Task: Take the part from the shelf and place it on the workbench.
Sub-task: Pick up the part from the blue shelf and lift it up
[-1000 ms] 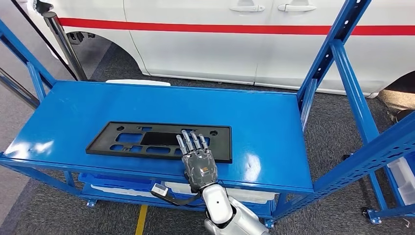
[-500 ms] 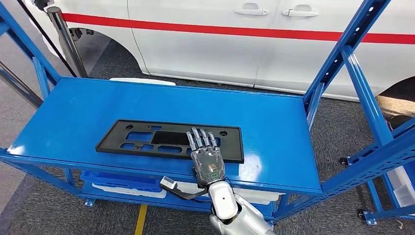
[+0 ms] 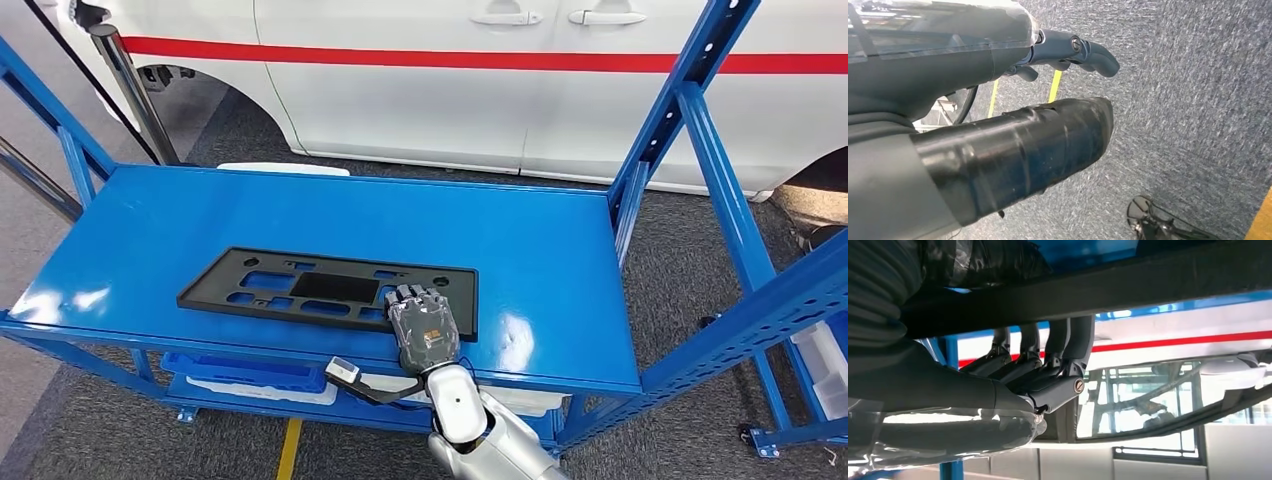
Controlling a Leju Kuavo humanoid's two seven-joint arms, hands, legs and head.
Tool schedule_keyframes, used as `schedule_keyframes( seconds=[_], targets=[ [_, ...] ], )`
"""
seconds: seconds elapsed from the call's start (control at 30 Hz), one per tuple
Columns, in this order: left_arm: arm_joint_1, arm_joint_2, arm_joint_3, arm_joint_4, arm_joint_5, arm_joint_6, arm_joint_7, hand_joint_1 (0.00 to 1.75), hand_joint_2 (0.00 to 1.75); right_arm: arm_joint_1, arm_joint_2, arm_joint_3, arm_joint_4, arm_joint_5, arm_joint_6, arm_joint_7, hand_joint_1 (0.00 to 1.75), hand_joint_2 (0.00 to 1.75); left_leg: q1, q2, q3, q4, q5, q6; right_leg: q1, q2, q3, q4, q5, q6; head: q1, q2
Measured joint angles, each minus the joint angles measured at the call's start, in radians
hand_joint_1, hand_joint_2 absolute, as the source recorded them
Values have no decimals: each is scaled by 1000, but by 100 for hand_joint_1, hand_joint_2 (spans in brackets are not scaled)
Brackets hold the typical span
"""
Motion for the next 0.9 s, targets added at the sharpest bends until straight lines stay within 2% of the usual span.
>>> schedule_keyframes(
  seconds=[0.07,0.1,0.13,0.23,0.3,0.33,0.4,0.43,0.47,0.5,0.53,0.6,0.63,0.67,0.77,0.8,0.83,0.9],
  targets=[
    [-1,0,0,0,0,0,0,0,0,-1,0,0,-2,-1,0,0,175,175,0,0,64,-134,70,3,0,1,6,0,-3,3,0,0],
    [-2,1,0,0,0,0,-1,0,0,-1,0,0,-4,-2,0,0,175,175,-2,-1,94,-197,91,6,2,2,6,1,-4,6,0,0],
    [-3,1,0,0,1,-1,-1,0,0,-3,0,0,-5,-3,0,-1,175,175,-4,-1,111,-235,99,11,3,3,5,1,-4,10,0,0],
    [-3,0,-2,0,3,-5,-8,0,0,-5,0,0,-6,-8,0,-5,175,175,-6,-2,115,-253,100,28,6,4,0,1,-2,24,0,0],
    [-3,0,-5,0,5,-12,-16,0,0,-7,0,0,-6,-12,0,-11,175,175,-1,0,118,-260,105,42,6,3,-12,31,-25,33,1,0],
    [-2,0,-6,0,6,-15,-19,0,0,-8,0,0,-5,-15,0,-14,175,175,1,2,118,-262,107,48,6,3,-30,72,-52,37,1,0],
    [-2,0,-8,0,9,-20,-27,0,0,-8,-2,0,-4,-19,0,-18,175,175,-1,3,116,-262,107,54,4,2,-89,203,-115,41,1,0],
    [-2,0,-8,0,9,-20,-30,0,0,-7,-4,0,-3,-19,0,-19,175,175,-2,3,116,-261,107,55,3,2,-115,256,-132,41,1,0],
    [-2,0,-9,0,10,-21,-32,0,0,-7,-5,0,-2,-20,0,-19,175,175,-3,2,116,-260,107,55,3,2,-127,281,-131,40,1,0],
    [-2,0,-10,0,10,-21,-32,0,0,-7,-6,0,-1,-20,0,-20,175,175,-3,2,116,-259,106,55,2,2,-119,264,-110,38,1,0],
    [-3,0,-10,0,10,-21,-33,0,0,-7,-6,0,-1,-20,0,-20,175,175,-3,1,117,-257,105,54,3,2,-94,212,-75,35,1,0],
    [-3,-1,-11,0,10,-22,-35,0,87,-9,-6,0,-2,-20,0,-21,175,175,-5,-1,116,-250,101,48,5,2,-32,79,-19,27,1,0],
    [-3,-1,-11,0,11,-23,-39,0,131,-10,-6,0,-2,-20,-1,-23,175,175,-7,-2,114,-247,99,44,6,3,-13,35,-7,24,1,0],
    [-3,-1,-11,0,12,-26,-44,0,175,-11,-6,0,-2,-20,-2,-26,175,175,-7,-2,111,-245,98,39,8,3,-5,14,-6,22,1,0],
    [-2,-1,-11,0,17,-35,-61,0,175,-11,-6,0,-2,-21,-5,-33,175,175,-5,-3,109,-241,93,25,7,3,-1,4,-2,12,1,0],
    [-2,-2,-11,0,17,-35,-64,0,175,-11,-6,0,-2,-21,-6,-34,175,175,-4,-3,102,-223,78,20,4,1,1,0,0,7,1,0],
    [-3,-2,-11,0,17,-33,-67,0,175,-11,-6,0,-2,-21,-7,-35,175,175,-3,-2,87,-187,53,15,1,0,3,-4,3,3,0,0],
    [-2,-3,-11,0,20,-23,-67,0,175,-10,-6,0,-1,-21,-7,-36,175,175,-1,-2,35,-66,-12,6,0,-3,1,-4,4,0,0,0]
  ],
)
